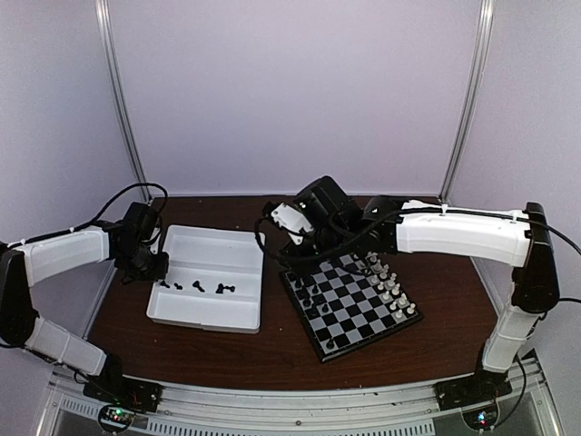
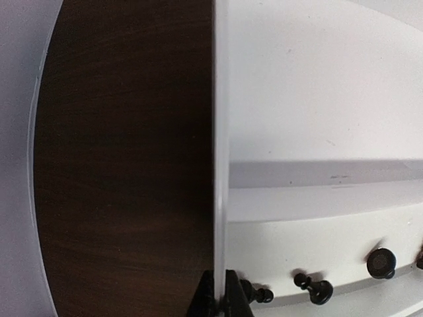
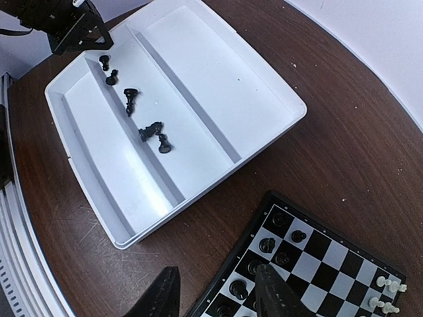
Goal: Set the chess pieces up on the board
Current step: Adjust the storage box at the center of the board.
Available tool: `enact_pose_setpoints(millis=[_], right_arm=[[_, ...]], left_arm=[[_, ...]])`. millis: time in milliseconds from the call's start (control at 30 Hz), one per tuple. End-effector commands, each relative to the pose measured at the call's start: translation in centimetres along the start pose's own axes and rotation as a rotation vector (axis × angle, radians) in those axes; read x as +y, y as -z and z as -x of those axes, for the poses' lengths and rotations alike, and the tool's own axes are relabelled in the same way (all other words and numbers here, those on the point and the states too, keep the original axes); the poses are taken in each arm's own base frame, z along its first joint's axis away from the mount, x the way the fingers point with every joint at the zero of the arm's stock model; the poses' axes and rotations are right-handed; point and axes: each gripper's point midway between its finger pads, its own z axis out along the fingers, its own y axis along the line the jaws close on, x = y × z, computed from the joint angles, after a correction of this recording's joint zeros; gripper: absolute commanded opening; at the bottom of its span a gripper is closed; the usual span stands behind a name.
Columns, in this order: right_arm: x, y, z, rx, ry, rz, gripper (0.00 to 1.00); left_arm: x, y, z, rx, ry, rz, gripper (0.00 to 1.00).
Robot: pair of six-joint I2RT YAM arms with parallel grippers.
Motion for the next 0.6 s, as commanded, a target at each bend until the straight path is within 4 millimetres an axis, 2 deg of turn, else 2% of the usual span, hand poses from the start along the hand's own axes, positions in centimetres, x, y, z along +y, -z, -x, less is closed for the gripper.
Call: enact_pose_setpoints(millis=[0,167,333,400,500,567], right_arm=[[0.7,-0.7,1.2,-0.010,-0.019,0.048,0.42],[3.0,-2.7,1.6,0.023,-0.067,0.166,0.38],[5.2,-4.8,1.8,0.056,-0.068,0.269,0.32],[5.7,-5.9,1.6,0.088,-0.064,0.284,0.30],[6.8,-6.9,1.4,0.116,-0.042,0.298,0.28],[6.7,-7.2,1.3,0.124,-0.034,0.277,0.27]], left_arm=[[-0.2,2.2,3.9,-0.221,0.057,-0.027,0.00],[-1.1,2.6,3.5,-0.221,0.046,-0.084,0.00],[-3.3,2.5,2.8,-0.160,-0.010,-0.198,0.00],[-3.6,2.4,2.7,-0.143,-0.027,-0.210,0.00],[-5.0,2.6,2.3,-0.086,-0.076,-0.284,0.00],[-4.7,2.8,1.9,0.008,-0.114,-0.256,0.00]])
